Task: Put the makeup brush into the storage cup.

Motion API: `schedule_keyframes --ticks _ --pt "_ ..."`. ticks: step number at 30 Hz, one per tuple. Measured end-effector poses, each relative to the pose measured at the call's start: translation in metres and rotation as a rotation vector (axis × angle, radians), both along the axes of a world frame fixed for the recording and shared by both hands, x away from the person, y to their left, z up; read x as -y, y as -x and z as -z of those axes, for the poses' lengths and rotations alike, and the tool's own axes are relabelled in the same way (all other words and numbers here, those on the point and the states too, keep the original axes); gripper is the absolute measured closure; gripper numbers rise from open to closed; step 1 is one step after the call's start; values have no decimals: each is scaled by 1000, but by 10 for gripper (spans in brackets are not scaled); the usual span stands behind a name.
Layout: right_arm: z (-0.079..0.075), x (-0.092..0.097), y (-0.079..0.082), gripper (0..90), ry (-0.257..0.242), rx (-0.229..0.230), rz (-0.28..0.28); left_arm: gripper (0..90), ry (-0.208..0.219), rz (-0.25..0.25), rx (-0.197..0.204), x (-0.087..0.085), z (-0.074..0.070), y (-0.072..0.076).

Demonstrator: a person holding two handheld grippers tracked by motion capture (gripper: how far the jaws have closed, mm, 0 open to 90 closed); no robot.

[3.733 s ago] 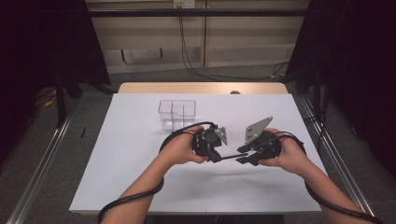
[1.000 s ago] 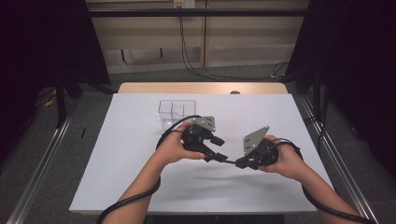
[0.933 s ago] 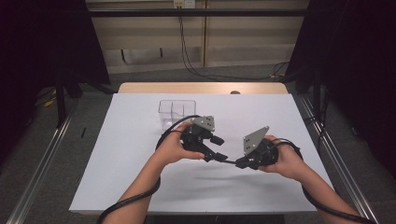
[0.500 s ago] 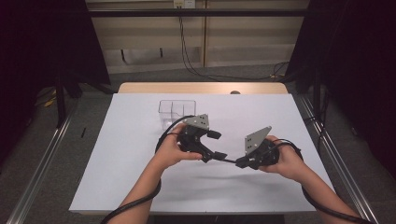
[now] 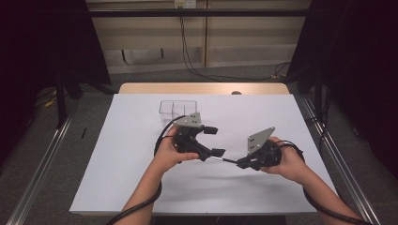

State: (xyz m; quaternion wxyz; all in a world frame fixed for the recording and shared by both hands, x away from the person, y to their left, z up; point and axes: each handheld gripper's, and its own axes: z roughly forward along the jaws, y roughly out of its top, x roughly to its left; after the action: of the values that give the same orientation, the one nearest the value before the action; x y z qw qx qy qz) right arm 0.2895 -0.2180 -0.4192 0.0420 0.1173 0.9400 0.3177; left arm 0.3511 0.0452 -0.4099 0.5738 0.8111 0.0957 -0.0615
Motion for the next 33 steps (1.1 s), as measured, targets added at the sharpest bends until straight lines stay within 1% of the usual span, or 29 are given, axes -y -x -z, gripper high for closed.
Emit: schedule_keyframes --ticks 1,3,7,9,11,14,15,16,20,22,29,33 --pt "0 0 0 840 -2 0 1 94 -2 -5 7 0 0 0" --pt "1 0 0 840 -8 -2 2 88 8 -5 4 -2 1 0" --pt "2 1 0 840 -23 2 13 75 25 -29 26 -3 1 1" --pt "2 2 0 840 -31 0 15 66 31 -33 19 -3 1 2" --pt "2 2 0 840 -29 2 16 59 30 -36 23 -3 1 1" --pt "3 3 0 840 -42 6 25 54 48 -52 16 -5 3 0" --pt "3 3 0 840 -49 0 30 54 48 -52 16 -5 3 0" --pt "3 3 0 840 -53 1 30 54 61 -58 15 -5 5 0" --pt "3 5 -1 840 -71 7 33 50 71 -56 19 -5 6 0" --pt "3 6 -1 840 -79 5 35 50 77 -60 16 -6 6 0" --pt "4 8 -1 840 -114 14 54 50 96 -83 25 -12 4 -1" --pt "5 8 0 840 -130 17 58 51 101 -82 22 -14 3 -2"
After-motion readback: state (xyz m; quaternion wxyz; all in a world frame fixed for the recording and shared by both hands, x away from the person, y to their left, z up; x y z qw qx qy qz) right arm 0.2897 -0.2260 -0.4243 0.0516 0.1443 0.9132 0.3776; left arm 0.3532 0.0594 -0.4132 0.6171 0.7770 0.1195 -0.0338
